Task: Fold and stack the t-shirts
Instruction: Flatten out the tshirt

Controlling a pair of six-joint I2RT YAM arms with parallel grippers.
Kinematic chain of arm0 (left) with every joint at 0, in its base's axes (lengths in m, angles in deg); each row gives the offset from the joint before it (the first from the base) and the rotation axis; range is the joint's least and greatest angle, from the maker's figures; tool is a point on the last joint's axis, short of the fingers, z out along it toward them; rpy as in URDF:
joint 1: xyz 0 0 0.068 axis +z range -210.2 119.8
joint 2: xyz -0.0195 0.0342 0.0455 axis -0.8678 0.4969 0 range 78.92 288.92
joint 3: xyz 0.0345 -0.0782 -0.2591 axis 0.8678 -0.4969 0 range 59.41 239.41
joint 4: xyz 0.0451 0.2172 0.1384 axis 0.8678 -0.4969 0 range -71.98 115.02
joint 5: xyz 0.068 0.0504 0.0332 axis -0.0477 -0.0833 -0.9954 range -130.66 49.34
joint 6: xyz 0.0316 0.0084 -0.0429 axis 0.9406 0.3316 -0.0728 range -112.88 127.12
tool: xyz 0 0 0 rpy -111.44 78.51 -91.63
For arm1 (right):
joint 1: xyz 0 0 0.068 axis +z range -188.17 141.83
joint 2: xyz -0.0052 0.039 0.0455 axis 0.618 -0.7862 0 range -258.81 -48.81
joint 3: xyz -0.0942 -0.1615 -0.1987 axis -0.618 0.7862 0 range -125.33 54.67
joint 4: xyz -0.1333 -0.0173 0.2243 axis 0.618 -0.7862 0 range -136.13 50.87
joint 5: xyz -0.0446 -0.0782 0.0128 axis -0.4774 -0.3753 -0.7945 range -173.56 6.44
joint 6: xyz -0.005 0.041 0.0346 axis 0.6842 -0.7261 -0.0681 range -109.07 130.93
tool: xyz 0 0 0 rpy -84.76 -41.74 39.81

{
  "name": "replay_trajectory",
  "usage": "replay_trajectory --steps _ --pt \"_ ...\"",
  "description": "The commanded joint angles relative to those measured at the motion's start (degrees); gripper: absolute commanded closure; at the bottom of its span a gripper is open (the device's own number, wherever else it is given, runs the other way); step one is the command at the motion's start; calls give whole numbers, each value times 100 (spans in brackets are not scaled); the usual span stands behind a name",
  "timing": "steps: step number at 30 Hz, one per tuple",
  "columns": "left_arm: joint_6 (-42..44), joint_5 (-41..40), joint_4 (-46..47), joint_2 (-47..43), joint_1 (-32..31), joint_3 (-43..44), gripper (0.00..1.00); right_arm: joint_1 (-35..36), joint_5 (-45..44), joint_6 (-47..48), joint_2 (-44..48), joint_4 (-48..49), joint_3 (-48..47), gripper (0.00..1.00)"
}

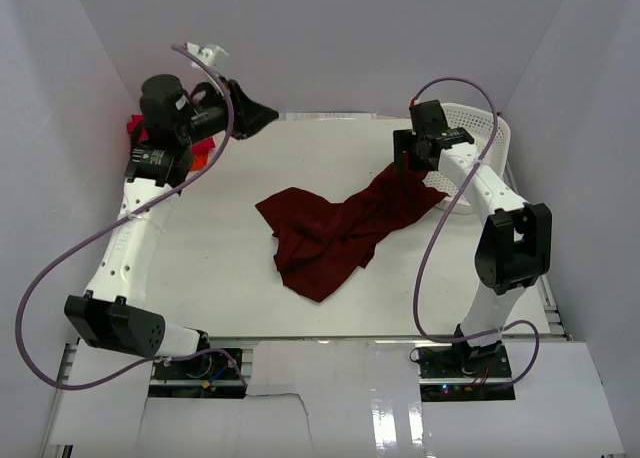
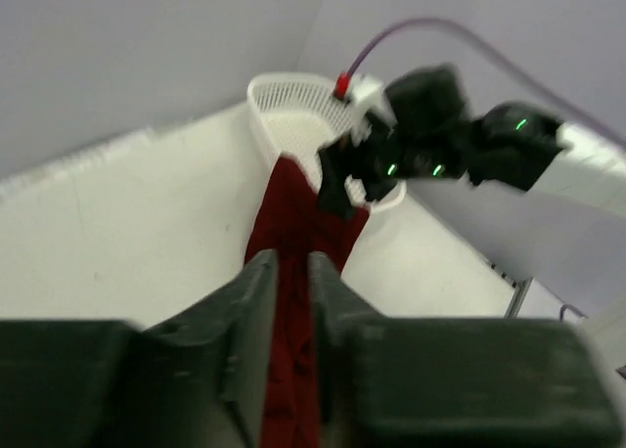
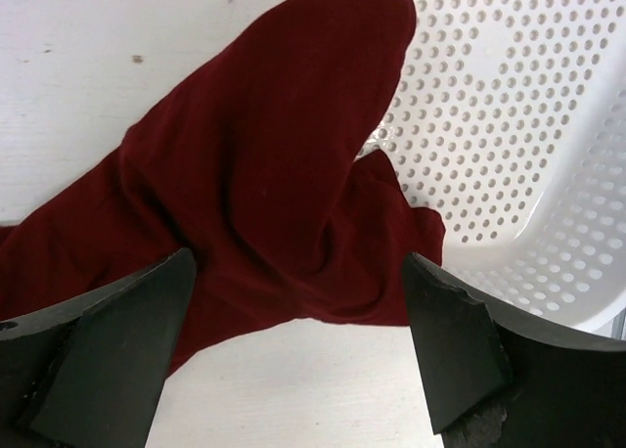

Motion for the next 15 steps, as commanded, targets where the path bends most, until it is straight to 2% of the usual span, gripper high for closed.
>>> replay_trajectory --steps 1,2,6,10,15 --pt "263 180 368 -369 17 -1313 63 -216 51 -97 -248 149 -387 8" --pt "255 276 500 -439 17 -1594 55 -242 34 -106 -318 149 -483 8" --pt "27 751 1203 -580 0 -2772 44 -321 -107 -132 -757 237 -940 9" --pt "158 805 1187 -519 -193 -3187 41 -374 -125 -202 -1118 281 -1248 9" --pt "413 314 1038 -519 -781 -3882 38 -550 68 -308 -1566 474 -1617 9"
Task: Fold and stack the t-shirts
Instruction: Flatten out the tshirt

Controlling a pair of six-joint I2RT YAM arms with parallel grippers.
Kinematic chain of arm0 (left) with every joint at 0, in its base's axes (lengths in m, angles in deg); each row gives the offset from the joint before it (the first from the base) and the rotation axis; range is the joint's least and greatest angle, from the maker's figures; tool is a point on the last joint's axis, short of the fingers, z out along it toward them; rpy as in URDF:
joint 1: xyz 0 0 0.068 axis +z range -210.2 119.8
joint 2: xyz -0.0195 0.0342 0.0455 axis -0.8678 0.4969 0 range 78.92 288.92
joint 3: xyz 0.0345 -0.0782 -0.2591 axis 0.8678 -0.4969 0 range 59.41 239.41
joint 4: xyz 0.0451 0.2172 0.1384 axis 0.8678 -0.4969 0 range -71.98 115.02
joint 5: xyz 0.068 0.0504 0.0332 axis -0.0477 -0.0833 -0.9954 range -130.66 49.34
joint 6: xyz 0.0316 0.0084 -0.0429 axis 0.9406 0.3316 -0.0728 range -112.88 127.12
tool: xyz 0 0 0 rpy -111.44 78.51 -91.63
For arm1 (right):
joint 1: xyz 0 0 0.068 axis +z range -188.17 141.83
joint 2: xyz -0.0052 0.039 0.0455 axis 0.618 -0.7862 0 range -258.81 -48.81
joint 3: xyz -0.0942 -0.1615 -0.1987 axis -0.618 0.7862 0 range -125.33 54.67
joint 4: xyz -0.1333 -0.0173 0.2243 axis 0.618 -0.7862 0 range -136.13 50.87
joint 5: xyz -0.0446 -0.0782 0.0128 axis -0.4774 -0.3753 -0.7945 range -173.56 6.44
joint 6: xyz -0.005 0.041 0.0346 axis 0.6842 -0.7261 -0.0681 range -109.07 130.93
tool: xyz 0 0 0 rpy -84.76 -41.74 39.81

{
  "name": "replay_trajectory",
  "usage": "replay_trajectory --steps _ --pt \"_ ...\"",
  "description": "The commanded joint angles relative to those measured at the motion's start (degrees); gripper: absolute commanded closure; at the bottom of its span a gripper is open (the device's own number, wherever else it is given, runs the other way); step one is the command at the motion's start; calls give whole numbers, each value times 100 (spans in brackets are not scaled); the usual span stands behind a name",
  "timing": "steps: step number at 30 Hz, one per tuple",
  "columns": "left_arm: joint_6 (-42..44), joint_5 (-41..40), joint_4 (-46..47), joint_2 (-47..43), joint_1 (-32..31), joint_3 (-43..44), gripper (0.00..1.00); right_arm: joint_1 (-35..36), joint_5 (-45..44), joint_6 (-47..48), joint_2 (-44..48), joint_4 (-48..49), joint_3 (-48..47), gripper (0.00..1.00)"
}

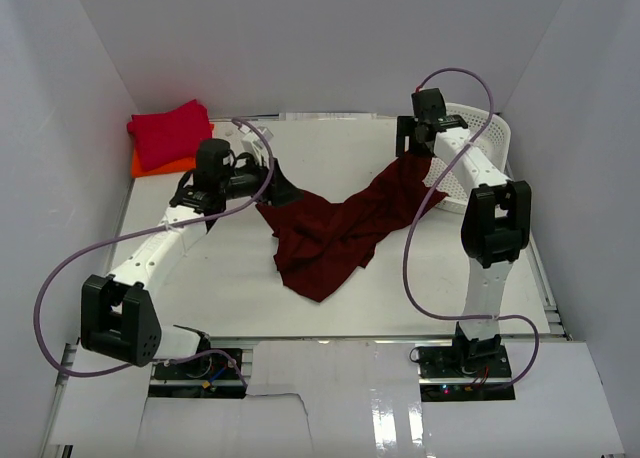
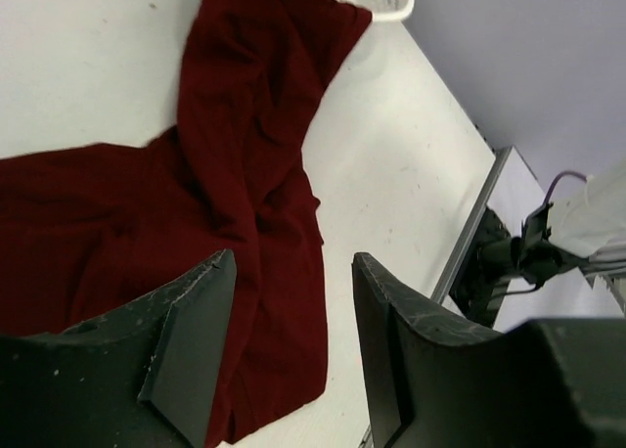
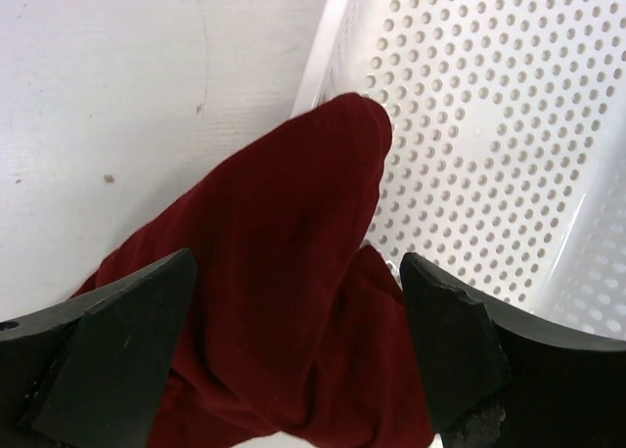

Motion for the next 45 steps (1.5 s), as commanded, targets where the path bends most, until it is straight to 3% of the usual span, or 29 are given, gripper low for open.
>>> replay_trajectory --steps 1,9,16,19,22,25,29,32,35,38,41,44,45 --pt "321 -245 58 -204 -439 -265 37 -156 95 -166 -257 332 -433 9" --pt "708 -1238 -276 95 -1415 -572 32 -376 244 -227 -1022 525 -1172 11" --pt "875 -1686 -302 516 -1486 -854 30 -499 447 -333 -1303 983 -1400 14" --pt "867 -2257 -267 692 -1521 -915 23 -517 517 -333 -1488 1009 -1672 16" --pt "814 -2609 -171 841 -1521 -924 22 -535 596 -307 -1629 1044 -1857 25" --pt "814 -2680 -214 1210 -1547 -811 22 -587 719 -315 -1778 1097 -1953 47" --pt "849 -2636 -311 1518 -1582 -679 22 -640 903 -359 -1884 1080 -1954 48" --pt "875 -2566 -337 1554 -1652 -661 21 -649 877 -351 -1910 1088 -1867 65" --pt "989 -2610 -399 1519 -1766 -669 18 -658 860 -333 -1945 1088 -1831 66" --pt "1034 -2689 -452 1475 -1811 -722 16 -666 877 -342 -1946 1097 -1796 83" --pt "1077 -2654 -504 1527 -1829 -714 16 -666 886 -342 -1919 1097 -1752 86" --pt "1156 -2531 -627 1703 -1829 -617 23 -666 877 -333 -1910 1088 -1734 86" --pt "1165 -2522 -688 1782 -1837 -573 41 -658 877 -324 -1893 1097 -1726 87"
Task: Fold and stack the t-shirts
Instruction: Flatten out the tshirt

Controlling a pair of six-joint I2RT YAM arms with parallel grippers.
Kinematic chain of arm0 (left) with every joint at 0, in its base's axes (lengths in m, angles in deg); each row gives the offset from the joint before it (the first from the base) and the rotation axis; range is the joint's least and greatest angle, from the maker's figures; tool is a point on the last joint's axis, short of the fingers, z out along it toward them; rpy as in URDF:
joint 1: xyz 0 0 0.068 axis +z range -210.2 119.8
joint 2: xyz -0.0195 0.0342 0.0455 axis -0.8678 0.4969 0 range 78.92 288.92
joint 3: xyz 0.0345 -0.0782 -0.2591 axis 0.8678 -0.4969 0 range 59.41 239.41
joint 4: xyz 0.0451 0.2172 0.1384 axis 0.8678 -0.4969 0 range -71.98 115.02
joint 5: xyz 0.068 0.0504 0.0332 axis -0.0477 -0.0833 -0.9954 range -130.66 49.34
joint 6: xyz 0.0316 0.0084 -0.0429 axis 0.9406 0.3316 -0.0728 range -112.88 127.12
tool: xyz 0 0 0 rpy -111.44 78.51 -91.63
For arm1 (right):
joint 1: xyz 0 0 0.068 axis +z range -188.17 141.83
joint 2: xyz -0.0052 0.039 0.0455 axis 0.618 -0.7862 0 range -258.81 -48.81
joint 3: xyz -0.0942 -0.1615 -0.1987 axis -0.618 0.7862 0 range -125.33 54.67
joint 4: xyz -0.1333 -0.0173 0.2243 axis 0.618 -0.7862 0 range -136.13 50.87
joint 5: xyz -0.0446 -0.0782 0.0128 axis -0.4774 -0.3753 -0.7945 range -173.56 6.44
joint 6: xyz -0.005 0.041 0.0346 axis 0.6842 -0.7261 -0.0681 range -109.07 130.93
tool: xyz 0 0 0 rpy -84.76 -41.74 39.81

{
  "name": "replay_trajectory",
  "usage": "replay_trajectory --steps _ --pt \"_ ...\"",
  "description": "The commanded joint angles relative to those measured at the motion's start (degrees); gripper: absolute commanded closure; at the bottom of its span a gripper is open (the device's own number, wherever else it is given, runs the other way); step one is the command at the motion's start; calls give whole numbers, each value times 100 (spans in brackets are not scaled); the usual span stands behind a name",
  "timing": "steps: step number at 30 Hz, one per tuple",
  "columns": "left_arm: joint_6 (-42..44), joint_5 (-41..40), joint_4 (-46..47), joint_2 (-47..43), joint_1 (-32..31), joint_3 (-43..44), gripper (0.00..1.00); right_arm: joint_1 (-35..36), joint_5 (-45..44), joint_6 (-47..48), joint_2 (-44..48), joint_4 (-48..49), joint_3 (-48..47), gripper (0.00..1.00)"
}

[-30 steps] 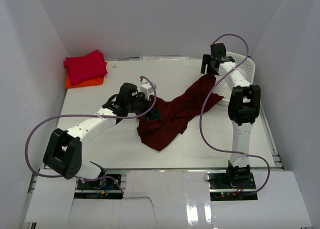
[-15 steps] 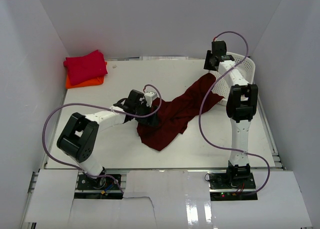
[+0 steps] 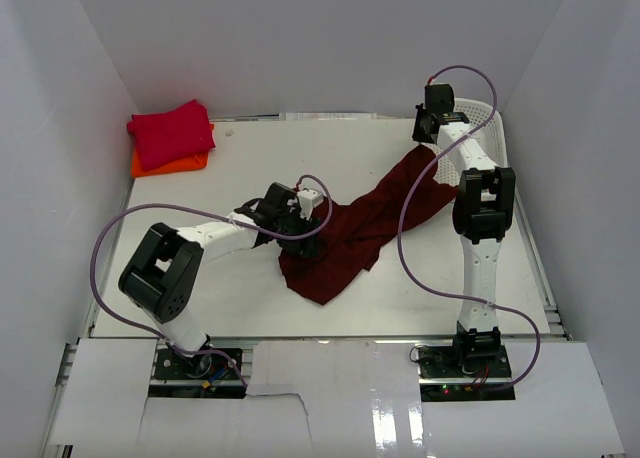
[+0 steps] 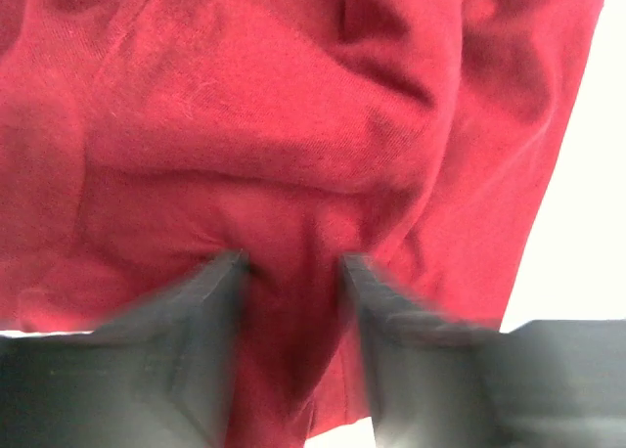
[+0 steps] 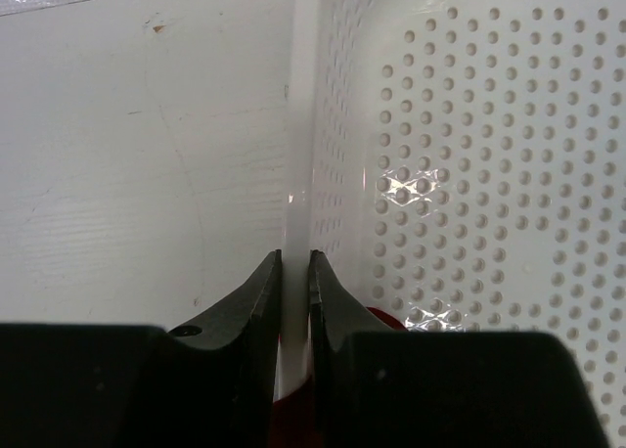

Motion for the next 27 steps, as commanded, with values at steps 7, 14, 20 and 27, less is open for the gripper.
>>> replay_trajectory --steps 7,14,20,27 --pt "9 -44 -478 524 -23 574 100 -79 -8 19 97 94 69 88" --pt "-308 -641 -907 -152 -32 960 100 -228 18 125 193 85 245 89" --pt "-738 -2793 -2270 -636 90 2050 100 -333 -96 265 272 85 333 89" --pt "-1160 -3031 -2350 -1514 1277 1884 100 -360 -105 555 378 120 491 91"
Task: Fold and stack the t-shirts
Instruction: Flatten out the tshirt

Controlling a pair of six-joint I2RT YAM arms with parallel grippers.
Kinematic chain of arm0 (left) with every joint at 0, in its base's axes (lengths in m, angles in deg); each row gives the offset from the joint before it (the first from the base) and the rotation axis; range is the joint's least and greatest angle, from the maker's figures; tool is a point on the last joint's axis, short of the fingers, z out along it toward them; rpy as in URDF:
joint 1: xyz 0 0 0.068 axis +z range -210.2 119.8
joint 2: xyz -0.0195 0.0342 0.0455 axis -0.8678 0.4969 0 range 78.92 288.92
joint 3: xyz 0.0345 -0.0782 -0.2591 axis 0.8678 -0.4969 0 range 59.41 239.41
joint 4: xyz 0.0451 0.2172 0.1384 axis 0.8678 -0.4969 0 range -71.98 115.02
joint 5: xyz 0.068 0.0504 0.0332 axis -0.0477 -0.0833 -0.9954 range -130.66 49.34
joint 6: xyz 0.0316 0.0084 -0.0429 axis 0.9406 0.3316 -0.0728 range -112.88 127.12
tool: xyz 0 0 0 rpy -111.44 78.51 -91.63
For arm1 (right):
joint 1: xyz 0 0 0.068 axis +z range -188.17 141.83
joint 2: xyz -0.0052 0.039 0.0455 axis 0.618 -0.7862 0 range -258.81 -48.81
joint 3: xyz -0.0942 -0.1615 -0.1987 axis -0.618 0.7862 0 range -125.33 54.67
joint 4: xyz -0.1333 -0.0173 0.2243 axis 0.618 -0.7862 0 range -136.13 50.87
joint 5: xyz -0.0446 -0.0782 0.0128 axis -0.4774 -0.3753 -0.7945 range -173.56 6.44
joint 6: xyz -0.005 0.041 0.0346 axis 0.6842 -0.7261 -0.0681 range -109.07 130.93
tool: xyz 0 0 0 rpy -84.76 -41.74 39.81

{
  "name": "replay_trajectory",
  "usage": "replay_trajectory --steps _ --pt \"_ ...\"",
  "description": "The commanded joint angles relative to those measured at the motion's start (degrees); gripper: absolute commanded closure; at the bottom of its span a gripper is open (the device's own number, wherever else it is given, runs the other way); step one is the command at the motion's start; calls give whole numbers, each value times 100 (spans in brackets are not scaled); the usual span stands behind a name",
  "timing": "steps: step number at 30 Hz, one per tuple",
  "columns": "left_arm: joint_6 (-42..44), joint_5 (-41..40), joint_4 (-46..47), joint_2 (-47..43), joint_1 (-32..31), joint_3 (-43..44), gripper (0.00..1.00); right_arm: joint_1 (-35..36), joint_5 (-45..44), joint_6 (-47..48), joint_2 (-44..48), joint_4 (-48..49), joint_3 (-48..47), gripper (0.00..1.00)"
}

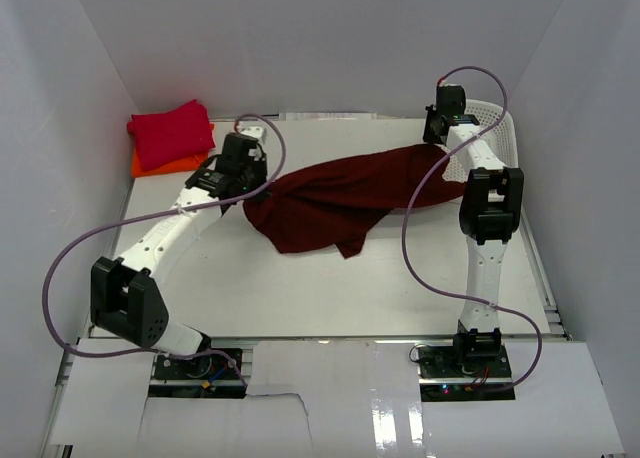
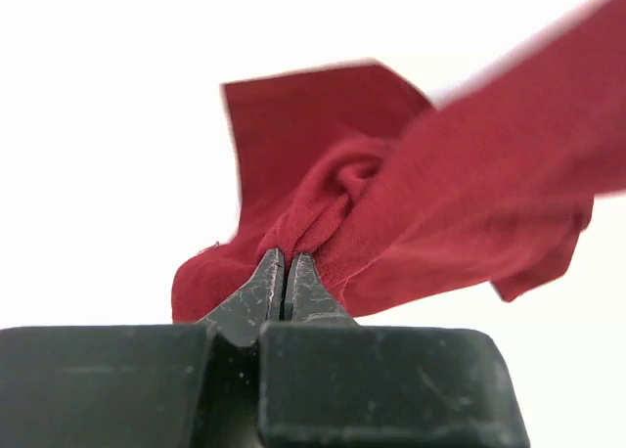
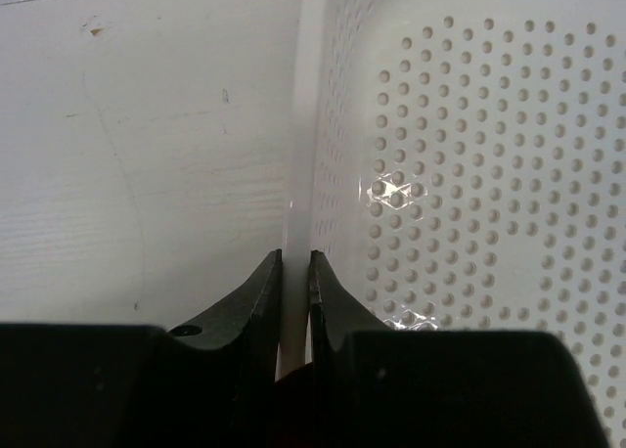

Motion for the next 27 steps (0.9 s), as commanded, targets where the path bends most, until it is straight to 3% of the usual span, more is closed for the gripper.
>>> replay_trajectory --steps 1,7,16,27 --pt "-210 -713 -403 -549 547 21 100 -91 -155 243 223 -103 157 91" --pt "-69 -1611 -755 -778 838 575 100 -126 29 331 205 -112 95 90" --pt "-139 -618 -571 -646 847 453 100 -144 -225 725 249 -173 95 88" --pt "10 -345 -571 -515 847 628 100 -311 -393 1052 223 -287 -229 83"
